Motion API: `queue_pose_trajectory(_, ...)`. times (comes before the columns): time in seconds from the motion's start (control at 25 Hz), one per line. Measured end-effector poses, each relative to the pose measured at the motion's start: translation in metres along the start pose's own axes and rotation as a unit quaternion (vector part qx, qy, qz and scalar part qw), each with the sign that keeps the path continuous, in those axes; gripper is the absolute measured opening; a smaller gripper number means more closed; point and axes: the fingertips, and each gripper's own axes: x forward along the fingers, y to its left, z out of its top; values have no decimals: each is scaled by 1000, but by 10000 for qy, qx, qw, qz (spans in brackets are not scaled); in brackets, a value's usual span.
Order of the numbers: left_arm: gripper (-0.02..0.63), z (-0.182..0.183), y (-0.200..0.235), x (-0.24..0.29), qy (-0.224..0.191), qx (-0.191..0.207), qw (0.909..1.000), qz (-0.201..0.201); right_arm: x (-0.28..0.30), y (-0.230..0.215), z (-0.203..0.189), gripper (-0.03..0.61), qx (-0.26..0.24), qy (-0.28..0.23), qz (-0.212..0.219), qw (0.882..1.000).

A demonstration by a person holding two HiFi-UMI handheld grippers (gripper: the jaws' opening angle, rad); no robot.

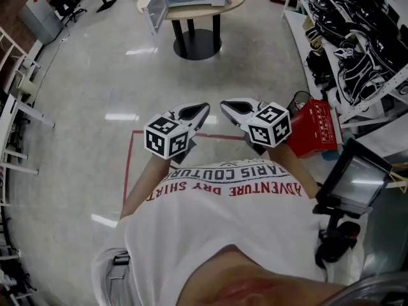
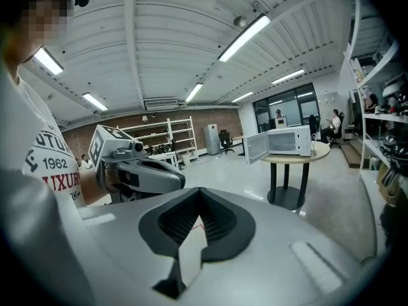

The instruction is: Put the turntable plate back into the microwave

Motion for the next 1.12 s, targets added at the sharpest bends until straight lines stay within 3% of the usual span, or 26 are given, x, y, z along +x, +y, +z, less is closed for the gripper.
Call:
queue_pose_trajectory(0.52, -2, 15, -30, -3, -65, 349, 9992, -195, -24, 11, 9, 2, -235, -118, -240, 9994)
queue_pose_trajectory(0.72, -2, 19, -29, -2, -91, 338, 9992, -206, -28, 12, 18, 2, -25, -267, -104, 9996)
queue_pose_trajectory(0.88, -2, 24, -29, -2, -129, 370, 9990, -228, -26, 9, 17, 2, -170, -166, -215, 9995)
queue_pose_trajectory(1.04, -2, 24, -28, -1, -134, 382, 9989, -224, -26, 17, 21, 2, 431, -388, 197, 9981)
queue_pose_trajectory(1.12, -2, 24, -26, 0, -155, 350, 9990, -232, -26, 14, 22, 2, 383, -386, 147, 9984)
